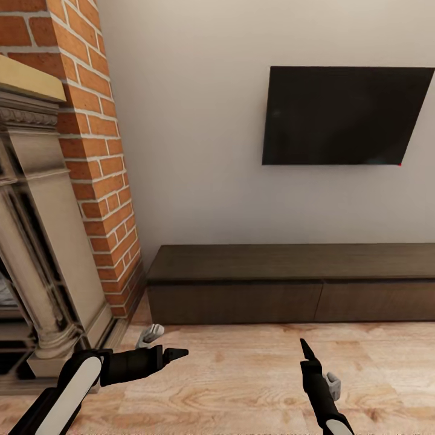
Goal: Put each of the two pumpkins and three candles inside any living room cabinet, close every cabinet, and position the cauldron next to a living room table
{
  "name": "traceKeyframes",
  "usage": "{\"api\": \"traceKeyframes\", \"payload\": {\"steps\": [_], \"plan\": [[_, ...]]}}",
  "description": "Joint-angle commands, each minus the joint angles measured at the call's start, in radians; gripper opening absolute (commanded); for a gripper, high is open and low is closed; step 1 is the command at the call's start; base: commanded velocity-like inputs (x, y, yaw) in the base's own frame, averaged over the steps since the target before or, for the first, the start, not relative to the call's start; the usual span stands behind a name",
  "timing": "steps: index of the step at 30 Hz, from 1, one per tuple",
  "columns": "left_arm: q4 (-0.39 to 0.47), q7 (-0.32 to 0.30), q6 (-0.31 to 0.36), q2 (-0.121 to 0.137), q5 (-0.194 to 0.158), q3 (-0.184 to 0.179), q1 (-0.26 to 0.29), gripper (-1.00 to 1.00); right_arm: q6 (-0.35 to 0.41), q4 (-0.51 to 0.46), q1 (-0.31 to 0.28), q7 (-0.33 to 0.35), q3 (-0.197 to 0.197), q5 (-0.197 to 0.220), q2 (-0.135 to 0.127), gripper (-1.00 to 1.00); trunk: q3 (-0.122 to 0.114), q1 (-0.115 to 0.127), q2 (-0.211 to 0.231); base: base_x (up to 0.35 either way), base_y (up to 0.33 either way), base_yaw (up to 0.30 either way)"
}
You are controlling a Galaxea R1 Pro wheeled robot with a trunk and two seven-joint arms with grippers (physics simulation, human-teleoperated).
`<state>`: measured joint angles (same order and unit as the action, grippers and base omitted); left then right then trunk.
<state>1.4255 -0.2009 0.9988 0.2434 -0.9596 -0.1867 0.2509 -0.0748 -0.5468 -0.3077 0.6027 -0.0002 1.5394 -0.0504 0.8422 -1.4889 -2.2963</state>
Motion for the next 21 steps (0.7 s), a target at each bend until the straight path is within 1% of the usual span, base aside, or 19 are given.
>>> {"api": "traceKeyframes", "payload": {"steps": [1, 21], "plan": [[0.0, -0.009, 0.001, 0.001, 0.009, 0.0, 0.001, 1.0, -0.002, 0.001, -0.001, 0.004, 0.002, 0.005, 0.0, 1.0, 0.004, -0.004, -0.008, 0.0, 0.0, 0.0], [0.0, -0.009, 0.001, 0.001, 0.009, 0.0, 0.001, 1.0, -0.005, 0.001, -0.001, 0.003, 0.002, 0.005, 0.001, 1.0, 0.067, -0.08, -0.148, 0.0, 0.0, 0.0]]}}
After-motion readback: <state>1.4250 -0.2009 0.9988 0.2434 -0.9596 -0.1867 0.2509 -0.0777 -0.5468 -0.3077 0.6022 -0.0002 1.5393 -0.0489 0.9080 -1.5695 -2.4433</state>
